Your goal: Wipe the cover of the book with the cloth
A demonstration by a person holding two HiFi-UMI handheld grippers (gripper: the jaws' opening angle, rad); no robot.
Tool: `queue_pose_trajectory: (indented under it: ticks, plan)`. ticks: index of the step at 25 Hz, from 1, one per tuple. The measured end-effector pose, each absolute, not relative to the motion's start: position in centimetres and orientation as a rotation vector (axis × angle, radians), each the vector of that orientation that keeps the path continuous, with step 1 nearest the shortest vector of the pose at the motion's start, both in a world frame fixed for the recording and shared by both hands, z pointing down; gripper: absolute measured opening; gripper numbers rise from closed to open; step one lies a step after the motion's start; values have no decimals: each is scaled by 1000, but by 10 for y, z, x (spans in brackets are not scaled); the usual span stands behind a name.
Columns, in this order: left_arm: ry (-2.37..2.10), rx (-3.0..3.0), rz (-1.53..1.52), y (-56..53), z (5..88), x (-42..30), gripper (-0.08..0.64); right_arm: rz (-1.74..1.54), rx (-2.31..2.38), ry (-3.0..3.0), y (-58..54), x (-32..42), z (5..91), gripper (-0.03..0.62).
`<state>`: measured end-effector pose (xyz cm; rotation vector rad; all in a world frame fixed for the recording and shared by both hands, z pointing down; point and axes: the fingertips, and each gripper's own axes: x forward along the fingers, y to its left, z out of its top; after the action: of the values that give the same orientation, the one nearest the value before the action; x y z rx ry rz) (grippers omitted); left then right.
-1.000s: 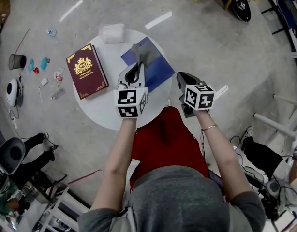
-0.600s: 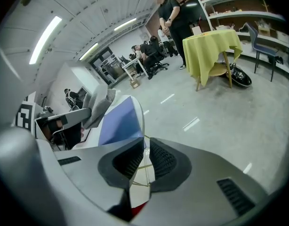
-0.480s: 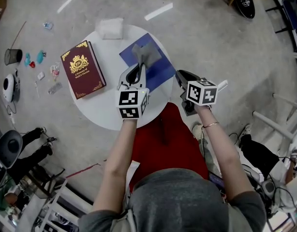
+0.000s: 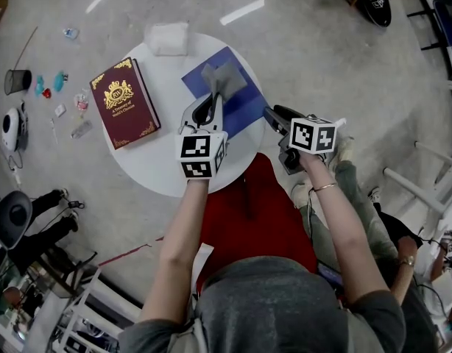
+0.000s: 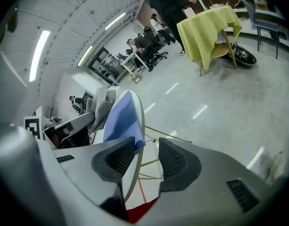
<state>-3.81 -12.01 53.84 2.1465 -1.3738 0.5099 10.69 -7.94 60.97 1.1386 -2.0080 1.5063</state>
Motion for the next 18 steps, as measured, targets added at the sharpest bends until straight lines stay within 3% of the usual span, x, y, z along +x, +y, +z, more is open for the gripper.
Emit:
queue_pose_trajectory:
  ticks: [13, 18]
  plan:
    - [-1383, 2118, 499, -117, 542, -39, 25, 1567, 1043, -2016, -81, 104, 614, 141]
    - [-1390, 2111, 494, -116, 543, -41, 25, 1573, 1018, -2039, -83, 100, 609, 97]
